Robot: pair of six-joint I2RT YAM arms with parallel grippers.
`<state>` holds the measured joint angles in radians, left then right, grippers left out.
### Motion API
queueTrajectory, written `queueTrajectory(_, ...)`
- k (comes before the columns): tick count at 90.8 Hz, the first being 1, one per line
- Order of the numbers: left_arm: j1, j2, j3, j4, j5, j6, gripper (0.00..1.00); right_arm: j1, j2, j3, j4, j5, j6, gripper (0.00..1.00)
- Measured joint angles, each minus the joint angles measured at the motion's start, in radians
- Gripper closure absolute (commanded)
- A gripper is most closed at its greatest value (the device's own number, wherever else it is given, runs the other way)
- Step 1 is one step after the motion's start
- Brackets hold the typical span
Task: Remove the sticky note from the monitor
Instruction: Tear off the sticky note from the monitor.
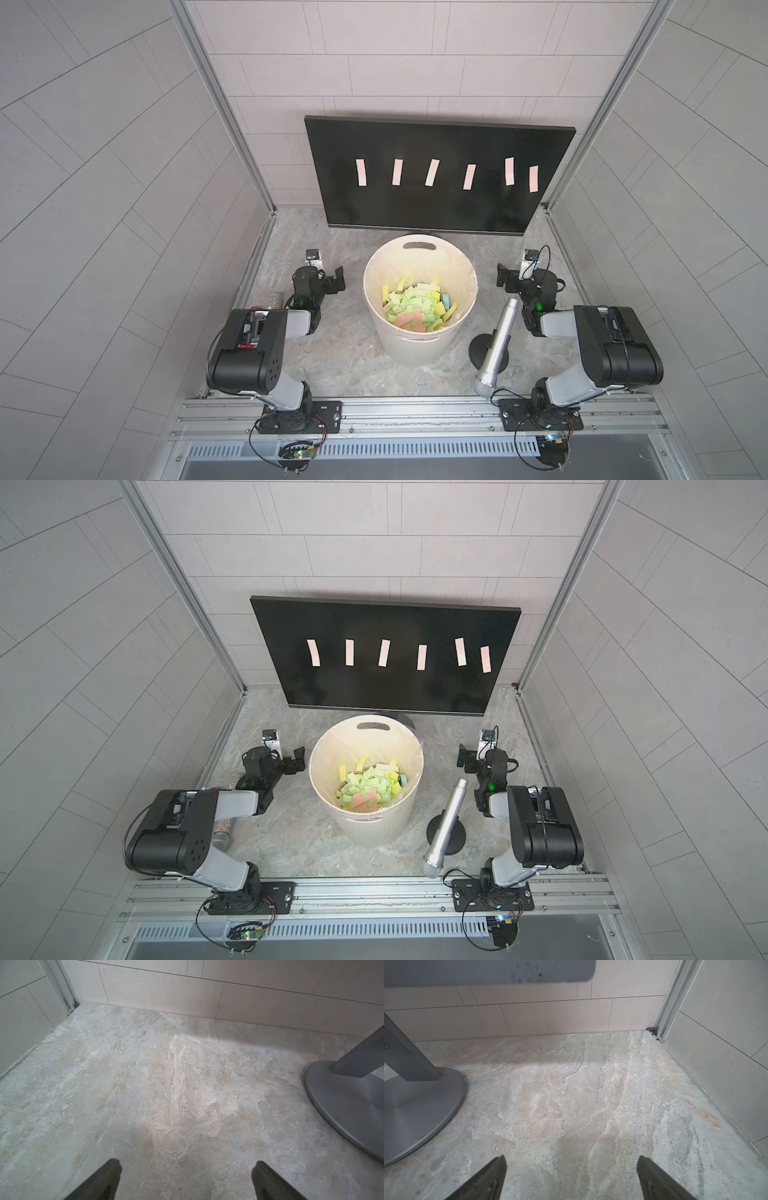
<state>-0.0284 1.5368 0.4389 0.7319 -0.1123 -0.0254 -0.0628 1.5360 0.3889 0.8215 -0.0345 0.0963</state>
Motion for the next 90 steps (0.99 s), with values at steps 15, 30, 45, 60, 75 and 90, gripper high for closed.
queueTrajectory(15,0.0,0.0,0.0,0.0,0.0,0.0,0.0,0.0,0.0,0.0,0.0,0.0,0.0,0.0)
queueTrajectory(30,0.0,0.0,0.0,0.0,0.0,0.0,0.0,0.0,0.0,0.0,0.0,0.0,0.0,0.0)
queueTrajectory(45,0.0,0.0,0.0,0.0,0.0,0.0,0.0,0.0,0.0,0.0,0.0,0.0,0.0,0.0)
queueTrajectory(60,0.0,-0.001,0.001,-0.004,-0.003,0.0,0.0,0.0,0.0,0.0,0.0,0.0,0.0,0.0)
queueTrajectory(75,-0.006,-0.021,0.169,-0.282,-0.067,-0.037,0.0,0.0,-0.082,0.007,-0.089,0.021,0.004,0.0)
queueTrajectory(90,-0.006,-0.112,0.348,-0.512,-0.131,-0.138,0.0,0.002,-0.282,0.132,-0.343,0.074,0.068,0.0)
